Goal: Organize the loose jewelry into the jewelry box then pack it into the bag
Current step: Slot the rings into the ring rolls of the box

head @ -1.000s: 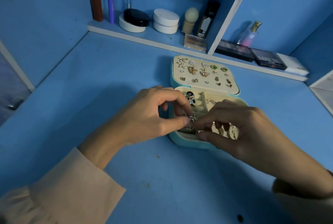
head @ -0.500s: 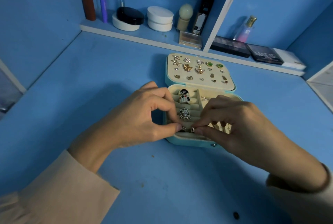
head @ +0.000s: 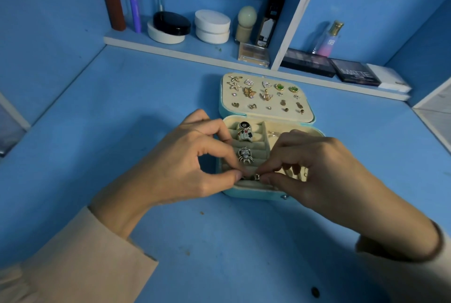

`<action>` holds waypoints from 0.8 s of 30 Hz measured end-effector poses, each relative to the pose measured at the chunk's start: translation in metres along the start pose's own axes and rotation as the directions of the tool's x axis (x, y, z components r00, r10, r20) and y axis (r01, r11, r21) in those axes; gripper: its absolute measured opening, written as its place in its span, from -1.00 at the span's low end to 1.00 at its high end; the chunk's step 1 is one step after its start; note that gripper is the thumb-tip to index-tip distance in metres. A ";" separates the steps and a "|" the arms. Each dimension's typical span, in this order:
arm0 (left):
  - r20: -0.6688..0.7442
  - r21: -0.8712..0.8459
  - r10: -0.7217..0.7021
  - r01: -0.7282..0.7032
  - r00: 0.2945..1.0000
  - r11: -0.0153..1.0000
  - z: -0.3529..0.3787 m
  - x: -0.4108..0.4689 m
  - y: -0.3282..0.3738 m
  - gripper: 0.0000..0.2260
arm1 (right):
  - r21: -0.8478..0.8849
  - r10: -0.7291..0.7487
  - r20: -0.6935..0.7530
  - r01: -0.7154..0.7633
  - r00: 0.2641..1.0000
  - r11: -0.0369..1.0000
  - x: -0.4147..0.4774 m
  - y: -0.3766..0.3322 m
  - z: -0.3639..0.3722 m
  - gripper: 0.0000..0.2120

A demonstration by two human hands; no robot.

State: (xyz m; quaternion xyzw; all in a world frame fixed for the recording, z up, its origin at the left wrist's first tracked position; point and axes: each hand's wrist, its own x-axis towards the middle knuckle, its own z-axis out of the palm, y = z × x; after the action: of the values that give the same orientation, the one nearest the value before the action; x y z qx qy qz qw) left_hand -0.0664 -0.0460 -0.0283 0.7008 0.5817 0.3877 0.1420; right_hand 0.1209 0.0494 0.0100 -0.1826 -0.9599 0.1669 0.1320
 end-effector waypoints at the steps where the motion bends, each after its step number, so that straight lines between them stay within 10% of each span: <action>1: 0.001 -0.003 -0.005 0.005 1.000 1.000 0.000 0.000 0.000 -0.96 | 0.007 0.006 0.004 -0.006 1.000 1.000 0.000 0.001 0.000 -0.92; 16: 0.000 -0.072 -0.099 0.099 0.995 0.993 0.002 -0.002 -0.004 -0.83 | 0.064 0.090 0.010 -0.091 0.996 0.994 -0.003 -0.003 0.003 -0.96; 24: -0.037 -0.521 -0.299 0.237 0.953 0.820 -0.012 0.003 0.005 -0.81 | 0.233 0.210 -0.087 -0.185 0.974 0.955 -0.015 0.006 -0.012 -0.88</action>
State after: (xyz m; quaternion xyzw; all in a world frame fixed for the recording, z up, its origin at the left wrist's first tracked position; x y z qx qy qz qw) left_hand -0.0715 -0.0480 -0.0163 0.5249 0.5583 0.5443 0.3413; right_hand 0.1401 0.0518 0.0162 -0.2707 -0.9031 0.2758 0.1871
